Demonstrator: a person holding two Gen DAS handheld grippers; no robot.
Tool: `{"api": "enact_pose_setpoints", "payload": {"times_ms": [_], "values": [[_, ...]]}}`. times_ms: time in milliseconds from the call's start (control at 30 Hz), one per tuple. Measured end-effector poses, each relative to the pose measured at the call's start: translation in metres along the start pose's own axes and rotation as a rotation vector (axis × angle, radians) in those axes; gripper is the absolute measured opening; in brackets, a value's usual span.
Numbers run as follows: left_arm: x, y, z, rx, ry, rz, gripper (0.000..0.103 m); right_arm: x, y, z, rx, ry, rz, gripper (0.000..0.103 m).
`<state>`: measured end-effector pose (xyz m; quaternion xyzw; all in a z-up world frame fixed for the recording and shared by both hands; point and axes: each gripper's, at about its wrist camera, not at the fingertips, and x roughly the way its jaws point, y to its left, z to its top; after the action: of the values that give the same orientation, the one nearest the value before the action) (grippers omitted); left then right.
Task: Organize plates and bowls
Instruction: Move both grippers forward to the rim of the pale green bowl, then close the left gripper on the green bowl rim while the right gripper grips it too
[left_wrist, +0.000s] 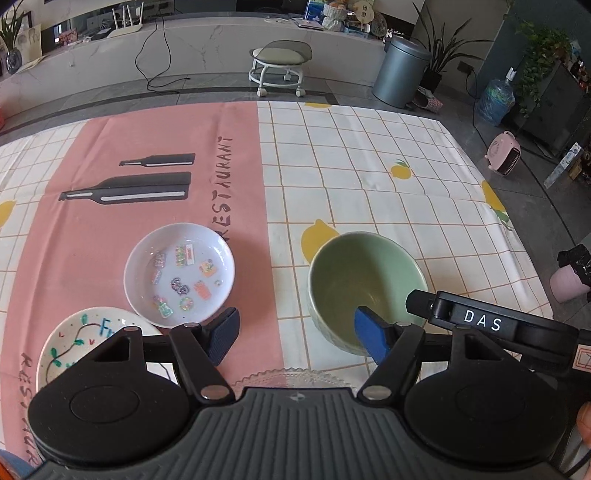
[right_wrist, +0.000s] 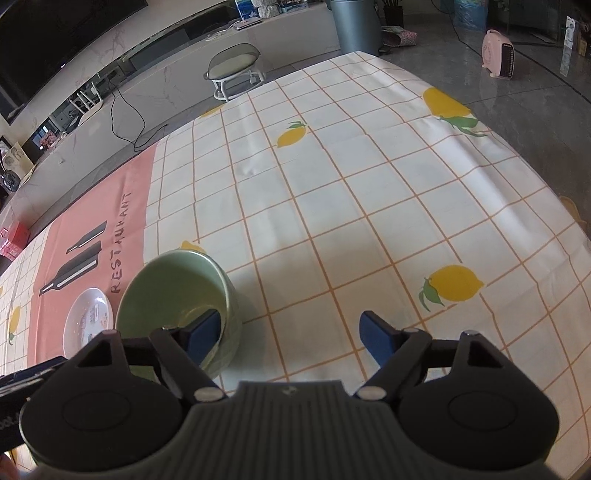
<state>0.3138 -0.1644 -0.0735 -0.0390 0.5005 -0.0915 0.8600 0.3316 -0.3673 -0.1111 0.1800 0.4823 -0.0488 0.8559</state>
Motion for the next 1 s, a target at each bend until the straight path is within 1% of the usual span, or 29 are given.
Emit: {"api": "enact_pose_setpoints", "payload": {"times_ms": [67,100,133,167,233,300,400,467,567,733,800,867,1000], "values": [[0.009,-0.003,-0.001,-0.003,0.020,0.007,0.083,0.002,0.003,0.001,-0.022,-0.002,0.002,0.080],[0.014,-0.004,-0.001,-0.002,0.026,0.021,0.082,0.003,0.004,0.002,-0.029,0.001,0.001,0.078],[0.018,-0.005,-0.002,0.004,0.027,0.040,0.079,0.005,0.005,0.002,-0.036,0.006,-0.001,0.075],[0.020,-0.006,-0.003,0.011,0.020,0.059,0.076,0.007,0.006,0.002,-0.042,0.012,-0.005,0.071],[0.023,-0.008,-0.004,0.016,0.001,0.084,0.076,0.011,0.007,0.003,-0.048,0.019,0.001,0.068],[0.026,-0.007,-0.004,0.010,0.009,0.084,0.076,0.014,0.006,0.004,-0.046,0.026,0.017,0.062],[0.033,-0.004,-0.003,-0.024,0.037,0.062,0.075,0.017,0.003,0.006,-0.016,0.042,0.056,0.054],[0.036,-0.003,-0.003,-0.034,0.043,0.051,0.072,0.021,0.000,0.007,0.004,0.058,0.071,0.053],[0.042,-0.005,-0.004,-0.033,0.048,0.057,0.073,0.026,-0.002,0.008,0.028,0.073,0.090,0.053],[0.053,-0.015,-0.003,-0.002,0.079,0.072,0.072,0.028,0.003,0.008,-0.002,0.066,0.075,0.053],[0.055,-0.019,-0.004,0.022,0.063,0.091,0.073,0.028,0.007,0.008,-0.023,0.060,0.061,0.053],[0.055,-0.022,-0.004,0.043,0.051,0.088,0.073,0.029,0.008,0.008,-0.033,0.052,0.050,0.053],[0.056,-0.020,-0.003,0.045,0.047,0.071,0.073,0.029,0.008,0.010,-0.035,0.053,0.043,0.053]]}}
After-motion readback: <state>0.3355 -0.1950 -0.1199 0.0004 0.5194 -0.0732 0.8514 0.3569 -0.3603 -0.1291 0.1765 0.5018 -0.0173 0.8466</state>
